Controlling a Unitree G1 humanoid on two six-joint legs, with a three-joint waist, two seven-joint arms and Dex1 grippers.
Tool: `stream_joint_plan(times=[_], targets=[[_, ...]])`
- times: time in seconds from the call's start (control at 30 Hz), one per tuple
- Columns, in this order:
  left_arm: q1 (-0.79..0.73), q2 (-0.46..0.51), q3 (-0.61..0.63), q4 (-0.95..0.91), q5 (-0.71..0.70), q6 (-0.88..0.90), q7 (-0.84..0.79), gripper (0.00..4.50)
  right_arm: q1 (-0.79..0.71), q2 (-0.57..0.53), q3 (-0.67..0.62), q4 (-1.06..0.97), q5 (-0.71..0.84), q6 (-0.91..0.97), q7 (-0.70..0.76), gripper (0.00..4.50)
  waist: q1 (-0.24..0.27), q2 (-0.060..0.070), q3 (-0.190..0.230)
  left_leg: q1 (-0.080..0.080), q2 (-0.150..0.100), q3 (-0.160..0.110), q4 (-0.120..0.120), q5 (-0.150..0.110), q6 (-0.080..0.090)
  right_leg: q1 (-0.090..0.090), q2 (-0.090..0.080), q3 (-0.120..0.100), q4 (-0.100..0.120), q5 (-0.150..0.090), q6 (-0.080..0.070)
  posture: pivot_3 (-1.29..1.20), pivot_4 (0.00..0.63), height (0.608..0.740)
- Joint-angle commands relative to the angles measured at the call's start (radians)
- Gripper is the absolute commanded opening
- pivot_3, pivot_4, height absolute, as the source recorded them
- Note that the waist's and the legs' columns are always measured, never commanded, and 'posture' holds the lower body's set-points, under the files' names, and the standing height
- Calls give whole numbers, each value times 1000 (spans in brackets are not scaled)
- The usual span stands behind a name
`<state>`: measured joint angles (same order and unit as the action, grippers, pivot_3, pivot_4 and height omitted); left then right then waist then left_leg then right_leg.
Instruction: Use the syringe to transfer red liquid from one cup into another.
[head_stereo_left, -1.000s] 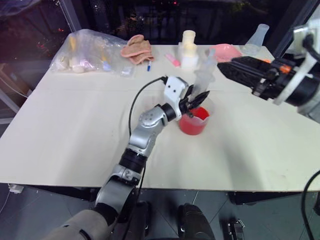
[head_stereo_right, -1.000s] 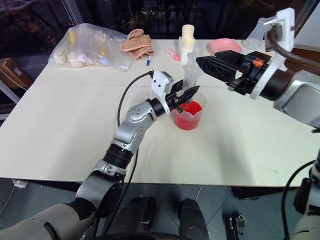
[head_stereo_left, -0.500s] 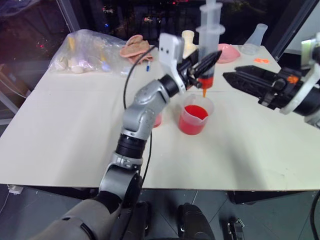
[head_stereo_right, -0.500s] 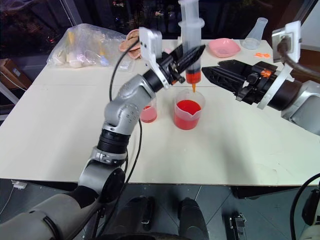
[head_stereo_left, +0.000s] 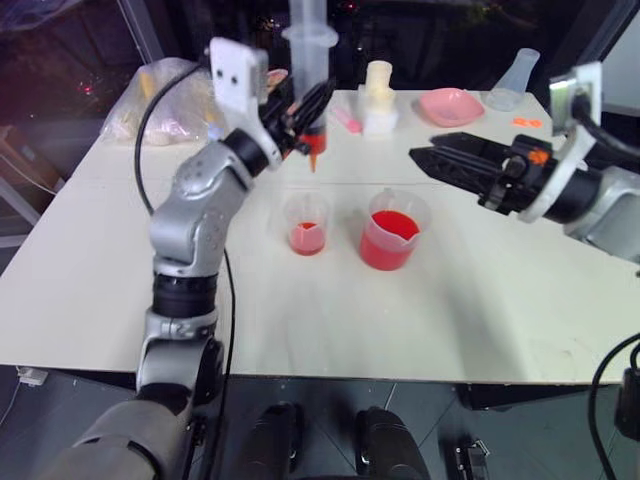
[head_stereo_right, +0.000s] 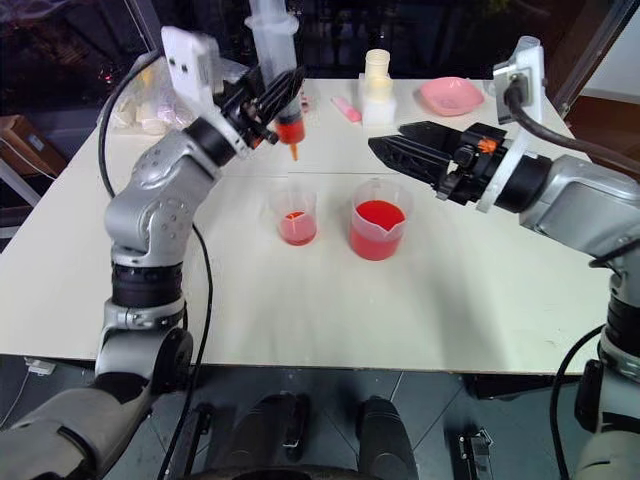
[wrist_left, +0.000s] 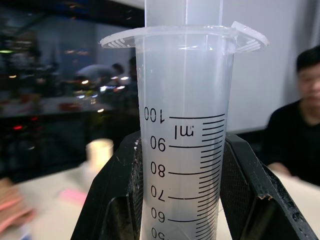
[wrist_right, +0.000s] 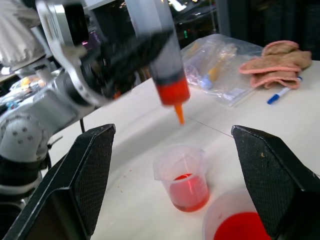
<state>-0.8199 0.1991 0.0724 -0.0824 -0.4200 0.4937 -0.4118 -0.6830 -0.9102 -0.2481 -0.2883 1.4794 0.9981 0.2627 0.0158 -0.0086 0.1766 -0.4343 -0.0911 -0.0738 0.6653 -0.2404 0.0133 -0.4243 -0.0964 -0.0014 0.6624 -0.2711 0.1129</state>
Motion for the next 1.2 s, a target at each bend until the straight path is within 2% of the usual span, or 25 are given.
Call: stream_joint_plan(times=[0.03, 0.3, 0.5, 0.8, 1.2], targets=[[73, 7, -53, -70, 29, -35, -21, 1520, -51, 11, 2, 13, -23, 0, 36, 3848, -1, 0, 0, 0, 0, 0, 0, 0, 0, 0, 0, 0, 0, 0, 0, 0, 150, 740], [187, -1, -155, -63, 153, -221, -48, 1520, -102, 37, 29, 22, -13, 50, 51, 3848, -2, 0, 0, 0, 0, 0, 0, 0, 0, 0, 0, 0, 0, 0, 0, 0, 150, 740], [238, -11, -182, -52, 222, -308, -27, 1520, -166, 75, 45, 32, 19, 80, 17, 3848, -5, 0, 0, 0, 0, 0, -1, 0, 0, 0, 0, 0, 0, 0, 0, 0, 150, 740], [272, -15, -180, -41, 256, -341, -14, 1520, -274, 214, 95, 83, -52, 63, -63, 3848, -2, 0, 0, 0, 0, 0, -1, 0, 0, -1, 0, 0, 0, 0, 0, 0, 150, 740], [273, -25, -182, -49, 263, -333, -10, 1520, -309, 301, 124, 109, -142, 103, -71, 3848, -6, 0, 0, 0, 0, 0, -1, 0, 0, -1, 0, 0, 0, 0, 0, 0, 150, 740]])
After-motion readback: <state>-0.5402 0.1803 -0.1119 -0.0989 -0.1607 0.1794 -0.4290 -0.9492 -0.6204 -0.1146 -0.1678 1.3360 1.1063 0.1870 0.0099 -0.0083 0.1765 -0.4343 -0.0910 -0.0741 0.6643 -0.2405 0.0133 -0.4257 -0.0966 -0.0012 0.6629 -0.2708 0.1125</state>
